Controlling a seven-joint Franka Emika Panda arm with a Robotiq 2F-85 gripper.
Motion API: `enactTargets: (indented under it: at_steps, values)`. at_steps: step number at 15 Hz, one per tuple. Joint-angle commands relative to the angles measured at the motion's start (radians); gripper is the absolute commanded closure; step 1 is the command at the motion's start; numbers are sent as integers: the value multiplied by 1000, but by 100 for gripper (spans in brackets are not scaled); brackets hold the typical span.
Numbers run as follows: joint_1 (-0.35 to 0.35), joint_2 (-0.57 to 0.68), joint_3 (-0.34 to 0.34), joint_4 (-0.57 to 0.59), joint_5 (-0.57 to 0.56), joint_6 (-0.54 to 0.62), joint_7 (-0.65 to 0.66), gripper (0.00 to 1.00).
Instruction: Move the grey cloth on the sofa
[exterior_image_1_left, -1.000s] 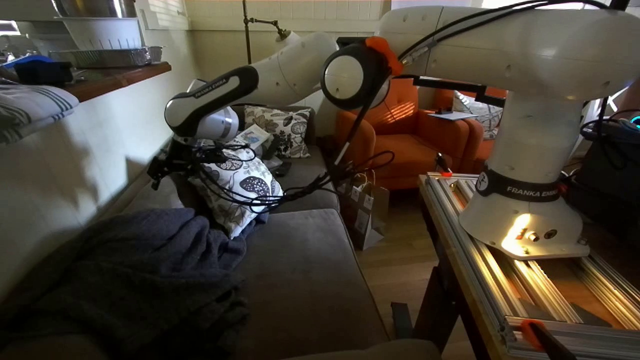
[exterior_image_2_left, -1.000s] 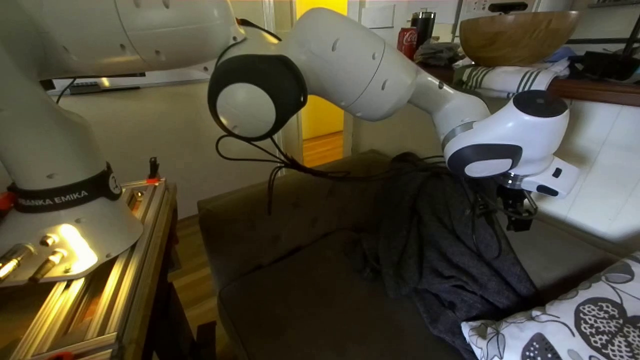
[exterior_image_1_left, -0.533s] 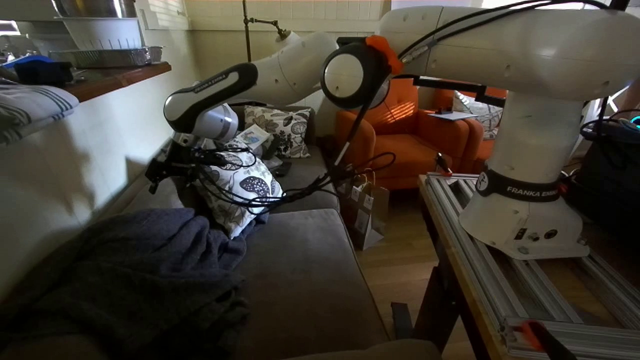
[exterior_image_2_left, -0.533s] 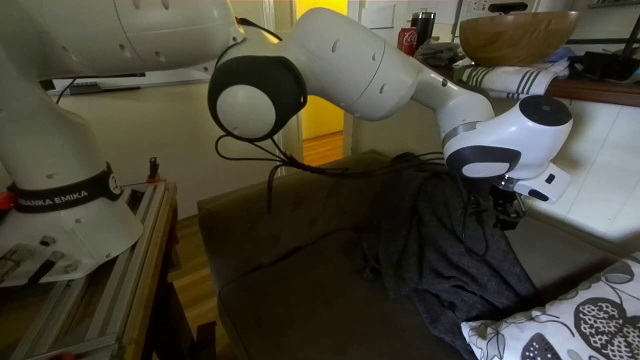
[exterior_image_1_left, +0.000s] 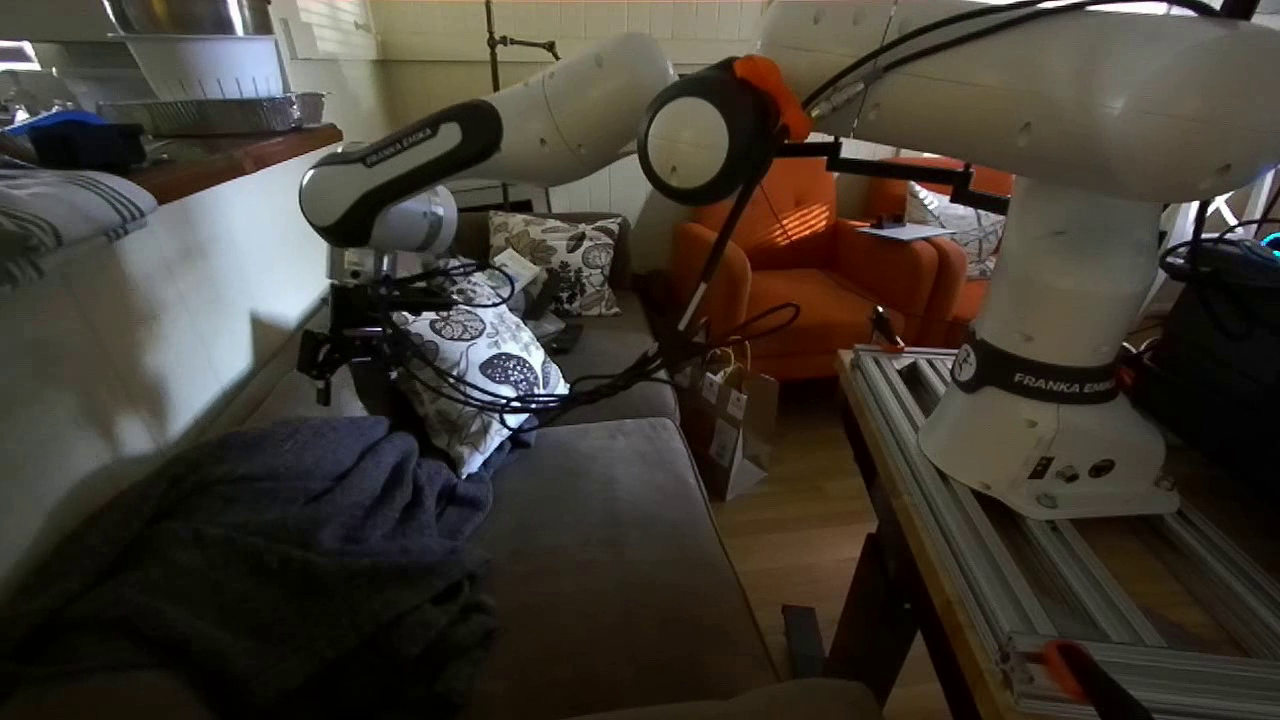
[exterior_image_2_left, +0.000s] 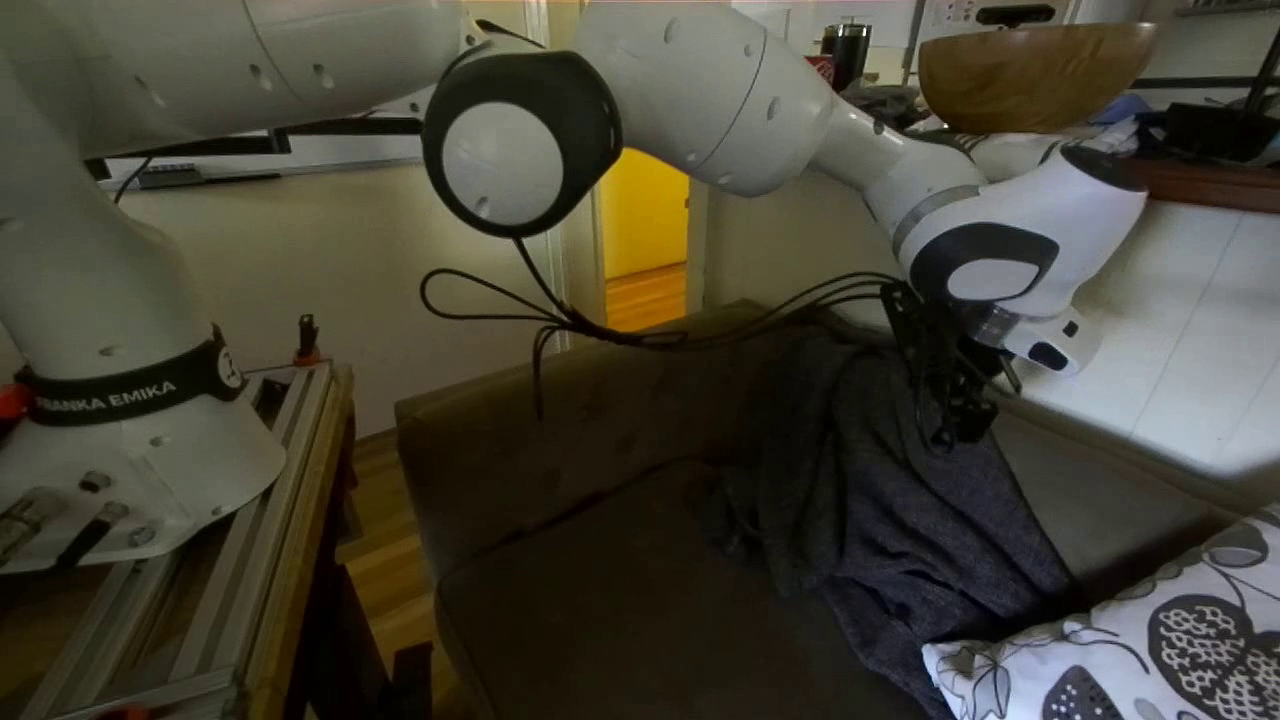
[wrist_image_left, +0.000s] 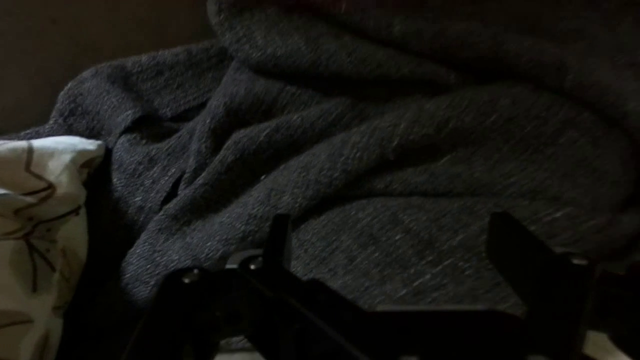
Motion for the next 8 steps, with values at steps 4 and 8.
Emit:
enactTargets:
  at_steps: [4,8]
  values:
    - [88,-216,13,-157,-23,-358,-20,0]
    - [124,-344,-44,-291,-90,-522,1,0]
